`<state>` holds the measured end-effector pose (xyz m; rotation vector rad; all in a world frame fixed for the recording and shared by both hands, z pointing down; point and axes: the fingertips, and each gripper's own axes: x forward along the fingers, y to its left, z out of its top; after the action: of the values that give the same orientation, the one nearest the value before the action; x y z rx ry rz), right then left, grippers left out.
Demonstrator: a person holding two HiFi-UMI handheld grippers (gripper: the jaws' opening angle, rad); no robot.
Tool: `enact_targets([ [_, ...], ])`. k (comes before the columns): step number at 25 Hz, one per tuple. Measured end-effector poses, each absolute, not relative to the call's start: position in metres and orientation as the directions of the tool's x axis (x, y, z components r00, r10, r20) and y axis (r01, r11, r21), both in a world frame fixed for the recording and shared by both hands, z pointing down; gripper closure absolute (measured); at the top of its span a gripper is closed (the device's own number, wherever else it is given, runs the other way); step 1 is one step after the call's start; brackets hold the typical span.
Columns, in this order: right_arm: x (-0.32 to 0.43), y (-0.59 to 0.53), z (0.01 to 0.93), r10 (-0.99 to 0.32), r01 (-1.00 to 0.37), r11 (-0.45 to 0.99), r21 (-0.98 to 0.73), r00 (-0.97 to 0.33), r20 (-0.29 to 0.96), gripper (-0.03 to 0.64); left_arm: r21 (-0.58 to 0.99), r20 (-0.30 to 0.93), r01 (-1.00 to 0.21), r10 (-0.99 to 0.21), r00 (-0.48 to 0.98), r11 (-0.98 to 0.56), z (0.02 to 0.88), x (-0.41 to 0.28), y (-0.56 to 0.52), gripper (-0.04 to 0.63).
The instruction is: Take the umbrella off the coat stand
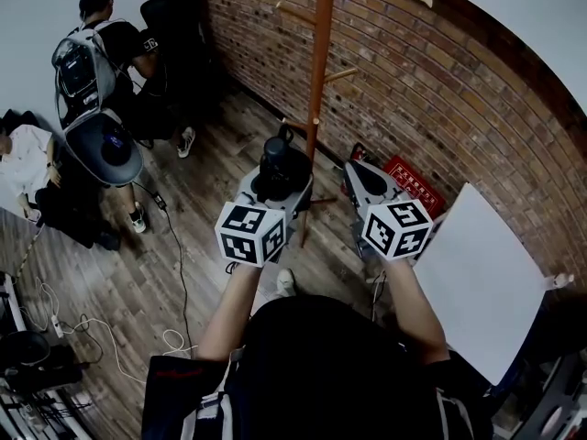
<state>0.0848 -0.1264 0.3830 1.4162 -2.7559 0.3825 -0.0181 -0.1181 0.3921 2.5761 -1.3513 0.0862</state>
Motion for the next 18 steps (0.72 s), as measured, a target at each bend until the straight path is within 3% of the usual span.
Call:
enact_targets([
  [18, 0.103, -0.063, 0.391, -0.769, -0.771, 0.597, -0.221, -0.628, 0.116, 0.588, 0.164, 0.175, -0.850, -0.833, 0.525, -0.501, 0.398, 0.002, -0.046, 0.295],
])
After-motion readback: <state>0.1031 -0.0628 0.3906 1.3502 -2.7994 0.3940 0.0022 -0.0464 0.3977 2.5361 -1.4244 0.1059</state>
